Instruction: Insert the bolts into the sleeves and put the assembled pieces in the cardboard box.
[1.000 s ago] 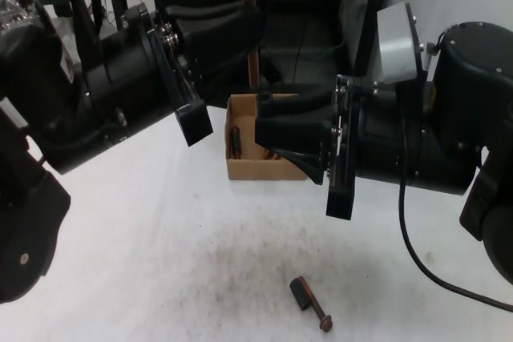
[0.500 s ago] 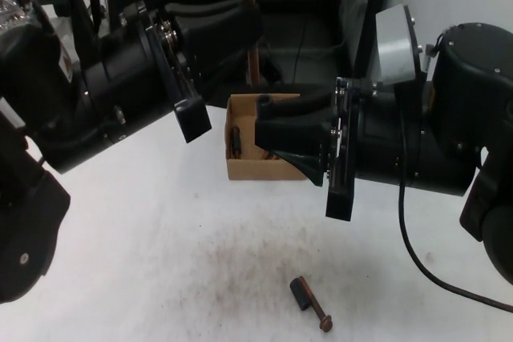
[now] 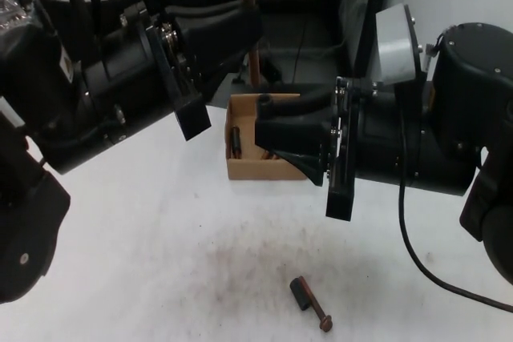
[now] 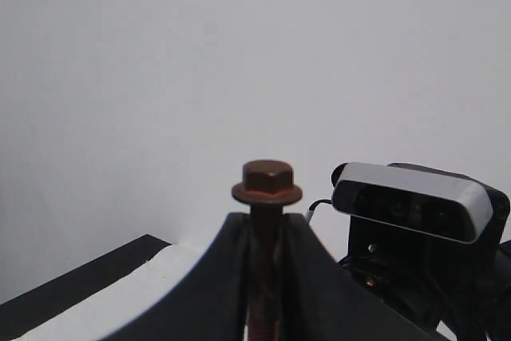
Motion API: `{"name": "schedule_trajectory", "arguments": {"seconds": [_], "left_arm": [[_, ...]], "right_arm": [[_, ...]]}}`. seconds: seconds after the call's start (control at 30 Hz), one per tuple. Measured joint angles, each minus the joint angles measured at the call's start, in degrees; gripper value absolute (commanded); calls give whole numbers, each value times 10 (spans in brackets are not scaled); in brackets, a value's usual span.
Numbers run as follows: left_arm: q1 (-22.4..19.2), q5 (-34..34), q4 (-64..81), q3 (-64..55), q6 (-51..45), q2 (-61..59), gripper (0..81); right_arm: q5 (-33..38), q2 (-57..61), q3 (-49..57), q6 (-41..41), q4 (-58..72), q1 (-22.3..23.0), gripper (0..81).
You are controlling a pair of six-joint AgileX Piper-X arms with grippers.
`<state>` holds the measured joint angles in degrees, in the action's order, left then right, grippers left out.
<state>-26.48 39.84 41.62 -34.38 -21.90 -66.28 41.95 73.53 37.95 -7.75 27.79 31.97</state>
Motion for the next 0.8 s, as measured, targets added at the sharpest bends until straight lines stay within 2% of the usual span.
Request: {"name": "schedule_trajectory", "arguments": {"seconds": [0.33, 0.53, 0.8], "left_arm": [[-28, -1, 0, 0, 0, -15, 2], [-30, -1, 0, -1, 16, -15, 2], [-26, -34, 4, -1, 28, -15, 2]], "right_arm": [[0, 0, 0, 0, -1, 1, 8], [-2, 0, 0, 0, -1, 1, 8], [-2, 0, 0, 18, -34, 1, 8]]}}
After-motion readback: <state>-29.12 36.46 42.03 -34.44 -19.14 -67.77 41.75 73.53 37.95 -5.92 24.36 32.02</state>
